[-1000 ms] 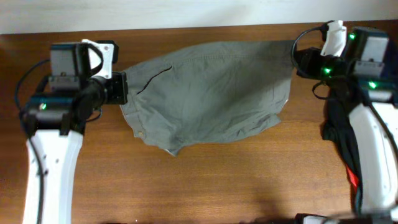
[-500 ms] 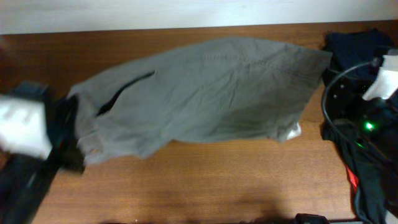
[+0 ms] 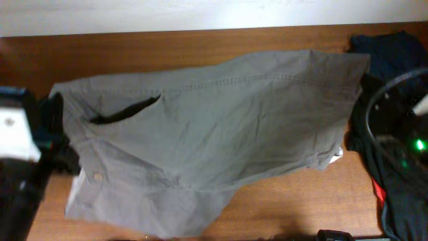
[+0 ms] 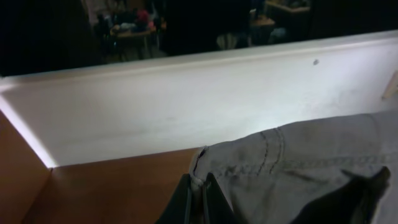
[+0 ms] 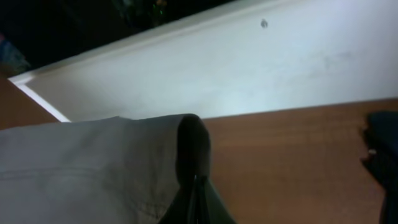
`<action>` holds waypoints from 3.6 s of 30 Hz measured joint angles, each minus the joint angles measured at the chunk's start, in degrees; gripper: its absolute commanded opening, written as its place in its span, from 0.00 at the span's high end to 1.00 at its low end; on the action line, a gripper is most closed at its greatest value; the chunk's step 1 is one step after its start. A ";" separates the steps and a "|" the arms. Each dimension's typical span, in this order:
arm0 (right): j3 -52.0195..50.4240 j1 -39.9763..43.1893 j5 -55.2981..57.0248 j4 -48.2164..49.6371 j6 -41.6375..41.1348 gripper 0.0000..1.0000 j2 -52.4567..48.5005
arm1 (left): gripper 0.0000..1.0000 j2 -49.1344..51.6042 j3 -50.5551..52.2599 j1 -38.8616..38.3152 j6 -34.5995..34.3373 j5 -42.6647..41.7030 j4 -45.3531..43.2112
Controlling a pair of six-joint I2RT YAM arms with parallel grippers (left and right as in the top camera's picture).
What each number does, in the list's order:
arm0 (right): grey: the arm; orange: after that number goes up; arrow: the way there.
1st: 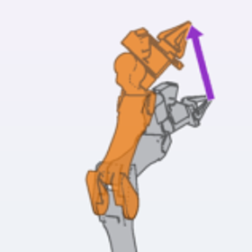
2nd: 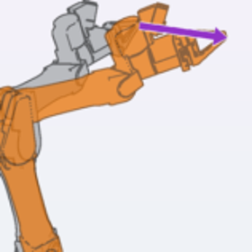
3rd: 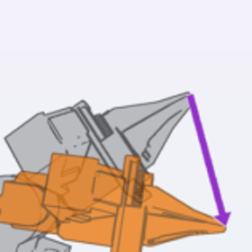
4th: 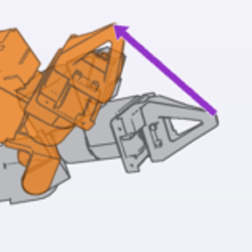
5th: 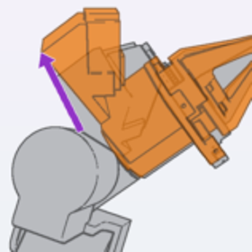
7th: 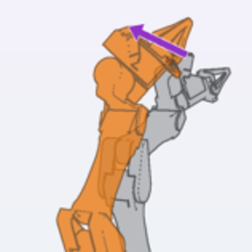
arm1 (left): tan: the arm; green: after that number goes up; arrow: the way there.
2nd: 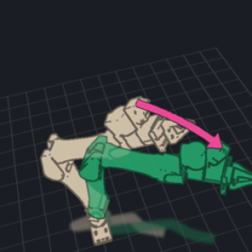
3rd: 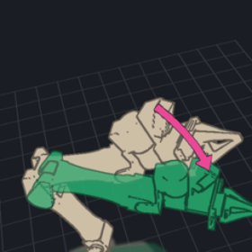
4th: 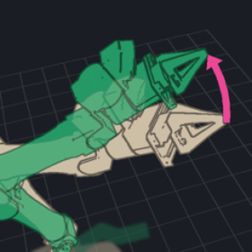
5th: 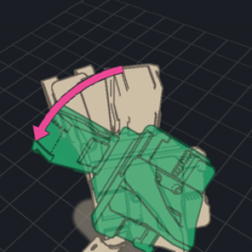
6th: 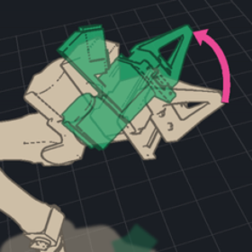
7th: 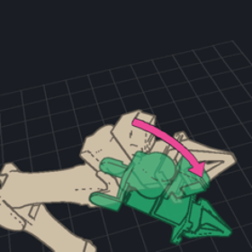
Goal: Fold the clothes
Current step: 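Lift the shorts with both grippers and lay them flat on the table, then release the shorts and pull both grippers back, then grasp the shorts' leg hems with both grippers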
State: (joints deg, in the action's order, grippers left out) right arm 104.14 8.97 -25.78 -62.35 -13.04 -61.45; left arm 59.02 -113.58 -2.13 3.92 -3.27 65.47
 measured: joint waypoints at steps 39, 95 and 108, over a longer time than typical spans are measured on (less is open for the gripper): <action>-0.76 11.23 -9.73 -7.61 10.10 0.19 -28.24 | 0.17 27.17 -0.74 6.82 -0.55 19.04 9.03; -32.24 -12.11 16.68 -3.34 4.98 0.19 -23.34 | 0.28 49.05 42.47 6.78 -6.36 3.21 -3.43; -60.50 -10.34 4.90 15.96 -1.64 0.26 -28.24 | 0.28 49.11 42.51 6.78 -6.34 1.25 -4.96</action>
State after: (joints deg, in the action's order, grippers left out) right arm 43.64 -1.37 -20.88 -46.39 -14.68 -89.69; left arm 108.14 -71.07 4.64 -2.42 -2.02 60.51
